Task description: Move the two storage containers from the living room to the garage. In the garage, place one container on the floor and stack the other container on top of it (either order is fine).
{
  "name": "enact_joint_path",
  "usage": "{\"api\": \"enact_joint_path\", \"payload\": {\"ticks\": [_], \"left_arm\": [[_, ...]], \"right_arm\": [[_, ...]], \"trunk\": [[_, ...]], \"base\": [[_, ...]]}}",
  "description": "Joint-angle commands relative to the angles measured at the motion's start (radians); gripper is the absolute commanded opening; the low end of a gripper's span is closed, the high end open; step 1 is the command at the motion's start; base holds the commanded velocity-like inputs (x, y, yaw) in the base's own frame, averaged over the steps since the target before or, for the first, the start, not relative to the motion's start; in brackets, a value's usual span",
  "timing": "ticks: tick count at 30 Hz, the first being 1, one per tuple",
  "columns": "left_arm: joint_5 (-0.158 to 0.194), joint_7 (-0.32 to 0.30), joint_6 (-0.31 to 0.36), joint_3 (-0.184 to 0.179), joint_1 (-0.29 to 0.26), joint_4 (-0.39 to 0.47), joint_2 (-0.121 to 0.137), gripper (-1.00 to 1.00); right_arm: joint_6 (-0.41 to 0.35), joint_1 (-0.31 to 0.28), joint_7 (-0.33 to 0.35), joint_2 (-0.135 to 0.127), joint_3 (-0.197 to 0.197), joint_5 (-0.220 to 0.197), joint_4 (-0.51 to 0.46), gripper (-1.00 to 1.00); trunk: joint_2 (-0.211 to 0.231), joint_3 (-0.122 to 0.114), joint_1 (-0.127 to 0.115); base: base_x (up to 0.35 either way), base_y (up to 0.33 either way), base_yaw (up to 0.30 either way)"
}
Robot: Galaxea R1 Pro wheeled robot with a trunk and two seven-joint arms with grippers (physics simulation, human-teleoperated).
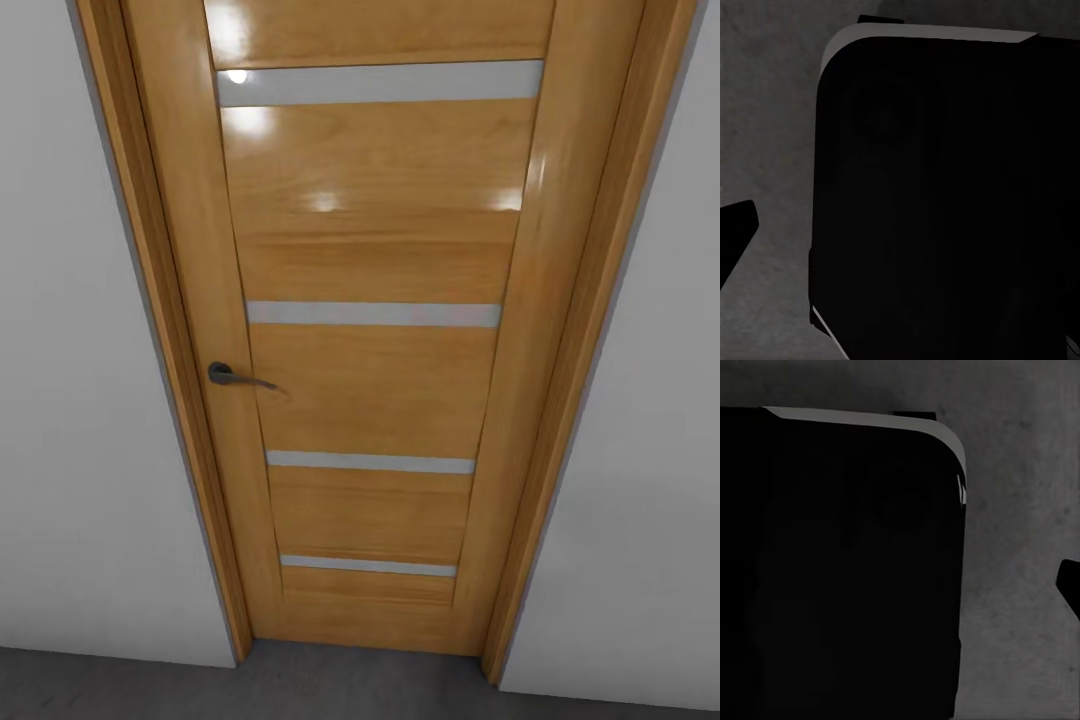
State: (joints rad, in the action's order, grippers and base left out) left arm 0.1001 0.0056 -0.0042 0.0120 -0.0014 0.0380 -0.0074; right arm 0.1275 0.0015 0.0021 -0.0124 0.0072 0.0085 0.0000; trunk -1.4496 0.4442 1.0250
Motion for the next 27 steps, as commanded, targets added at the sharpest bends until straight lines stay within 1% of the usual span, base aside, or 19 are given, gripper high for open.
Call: {"api": "enact_joint_path", "payload": {"ticks": [1, 20, 27], "left_arm": [[0.010, 0.001, 0.000, 0.000, 0.000, 0.000, 0.000, 1.00], [0.010, 0.001, -0.001, 0.000, 0.000, 0.000, 0.000, 1.00], [0.010, 0.001, 0.000, 0.000, 0.000, 0.000, 0.000, 1.00]], "right_arm": [[0.003, 0.000, 0.000, 0.000, 0.001, 0.001, 0.000, 1.00], [0.004, 0.000, 0.008, 0.002, 0.002, 0.008, 0.000, 1.00], [0.007, 0.000, 0.000, 0.001, 0.000, -0.002, 0.000, 1.00]], "trunk": [[0.000, 0.001, 0.000], [0.000, 0.001, 0.000], [0.000, 0.001, 0.000]], "base": [[0.000, 0.000, 0.000], [0.000, 0.000, 0.000], [0.000, 0.000, 0.000]]}}
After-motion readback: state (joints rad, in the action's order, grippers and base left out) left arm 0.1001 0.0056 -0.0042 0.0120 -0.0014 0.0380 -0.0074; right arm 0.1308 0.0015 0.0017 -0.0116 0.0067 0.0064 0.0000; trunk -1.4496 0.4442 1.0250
